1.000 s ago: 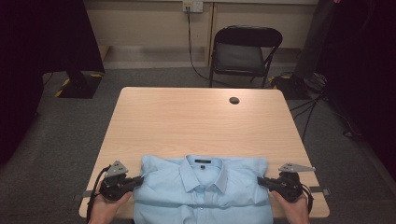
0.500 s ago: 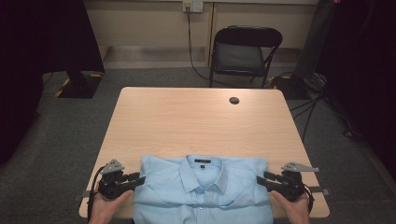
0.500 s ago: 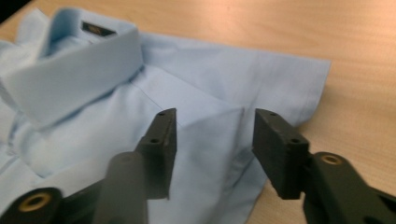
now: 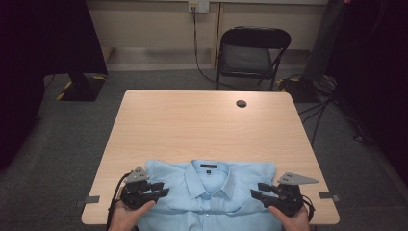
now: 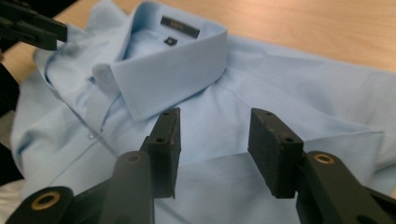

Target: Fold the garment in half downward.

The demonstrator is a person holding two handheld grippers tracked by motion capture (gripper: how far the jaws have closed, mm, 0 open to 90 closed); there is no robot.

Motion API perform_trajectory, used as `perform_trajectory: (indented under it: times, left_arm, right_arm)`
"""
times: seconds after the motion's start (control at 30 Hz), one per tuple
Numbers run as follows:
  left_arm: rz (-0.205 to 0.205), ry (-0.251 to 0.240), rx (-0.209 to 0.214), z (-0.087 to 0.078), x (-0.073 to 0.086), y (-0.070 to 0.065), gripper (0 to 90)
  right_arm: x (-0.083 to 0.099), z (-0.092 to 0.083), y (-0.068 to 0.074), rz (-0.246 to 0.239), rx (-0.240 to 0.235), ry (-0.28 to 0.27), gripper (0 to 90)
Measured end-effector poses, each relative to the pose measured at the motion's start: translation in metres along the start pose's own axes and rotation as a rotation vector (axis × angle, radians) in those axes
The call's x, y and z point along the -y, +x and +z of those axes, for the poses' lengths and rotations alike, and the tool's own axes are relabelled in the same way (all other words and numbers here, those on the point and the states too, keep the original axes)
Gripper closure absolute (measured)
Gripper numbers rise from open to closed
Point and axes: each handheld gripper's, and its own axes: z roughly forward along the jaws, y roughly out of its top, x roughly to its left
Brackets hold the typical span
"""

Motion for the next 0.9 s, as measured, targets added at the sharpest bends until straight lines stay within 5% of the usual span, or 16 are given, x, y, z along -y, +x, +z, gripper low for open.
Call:
perform_trajectory:
  times: [0.3, 0.47, 0.7, 0.8, 0.9]
  left_arm:
    - [0.014, 0.068, -0.054, 0.014, 0.013, 0.001, 64.8]
    - [0.015, 0.045, -0.068, 0.016, 0.015, 0.001, 63.8]
    - [0.039, 0.025, -0.114, 0.022, 0.011, 0.005, 64.8]
    - [0.054, 0.022, -0.132, 0.026, 0.008, 0.008, 64.7]
    - [0.029, 0.008, -0.136, 0.029, 0.003, 0.014, 64.7]
  right_arm:
    - [0.009, 0.019, -0.009, 0.028, 0.022, 0.109, 47.6]
    - [0.014, 0.029, -0.015, 0.064, 0.041, 0.154, 42.6]
    - [0.014, 0.031, -0.024, 0.112, 0.034, 0.123, 48.1]
    - [0.012, 0.034, -0.026, 0.095, 0.045, 0.117, 49.8]
    - [0.009, 0.037, -0.025, 0.078, 0.074, 0.120, 49.8]
